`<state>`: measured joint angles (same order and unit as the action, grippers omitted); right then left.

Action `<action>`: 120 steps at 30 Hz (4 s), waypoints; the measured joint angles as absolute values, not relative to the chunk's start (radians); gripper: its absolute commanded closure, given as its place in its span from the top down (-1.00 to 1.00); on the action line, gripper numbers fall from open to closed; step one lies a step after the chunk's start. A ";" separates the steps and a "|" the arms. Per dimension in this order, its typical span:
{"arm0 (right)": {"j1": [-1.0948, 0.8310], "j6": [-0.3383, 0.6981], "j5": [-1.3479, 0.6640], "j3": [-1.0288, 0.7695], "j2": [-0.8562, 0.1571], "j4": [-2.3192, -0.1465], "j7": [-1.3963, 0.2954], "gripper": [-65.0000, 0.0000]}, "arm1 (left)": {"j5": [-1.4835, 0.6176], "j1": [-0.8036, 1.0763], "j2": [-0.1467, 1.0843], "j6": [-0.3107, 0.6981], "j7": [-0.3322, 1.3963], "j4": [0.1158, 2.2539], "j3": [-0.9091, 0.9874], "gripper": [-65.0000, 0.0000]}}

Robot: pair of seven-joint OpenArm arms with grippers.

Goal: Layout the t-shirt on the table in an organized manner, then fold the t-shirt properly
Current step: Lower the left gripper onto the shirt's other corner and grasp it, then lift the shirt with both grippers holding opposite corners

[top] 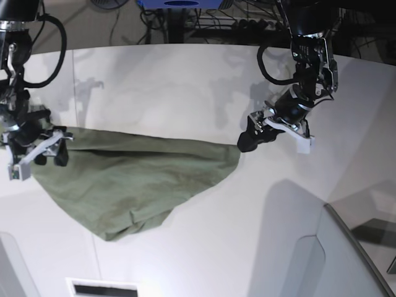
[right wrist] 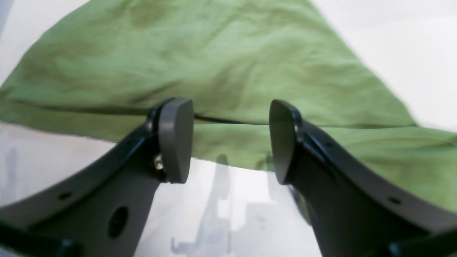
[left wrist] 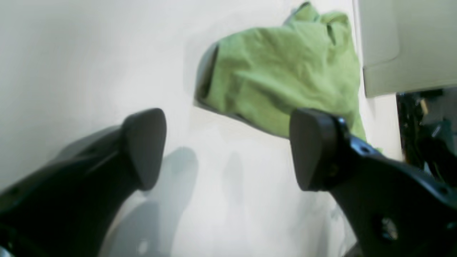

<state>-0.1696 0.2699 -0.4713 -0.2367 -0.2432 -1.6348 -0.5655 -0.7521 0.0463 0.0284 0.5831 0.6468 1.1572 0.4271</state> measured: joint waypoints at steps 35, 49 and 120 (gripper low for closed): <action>-0.168 0.279 -0.473 -0.271 -0.262 -1.632 -0.562 -0.01 | -0.628 -0.200 -0.073 0.550 0.422 0.780 0.300 0.60; -0.062 0.276 -0.474 -0.811 -0.201 -1.343 -0.566 0.16 | -0.607 -0.236 -0.061 0.550 0.328 0.690 0.298 -1.00; 0.024 0.477 -0.469 -0.883 -0.277 -1.346 -0.821 -0.99 | -0.601 -0.120 -0.049 0.425 0.554 1.211 0.101 -1.00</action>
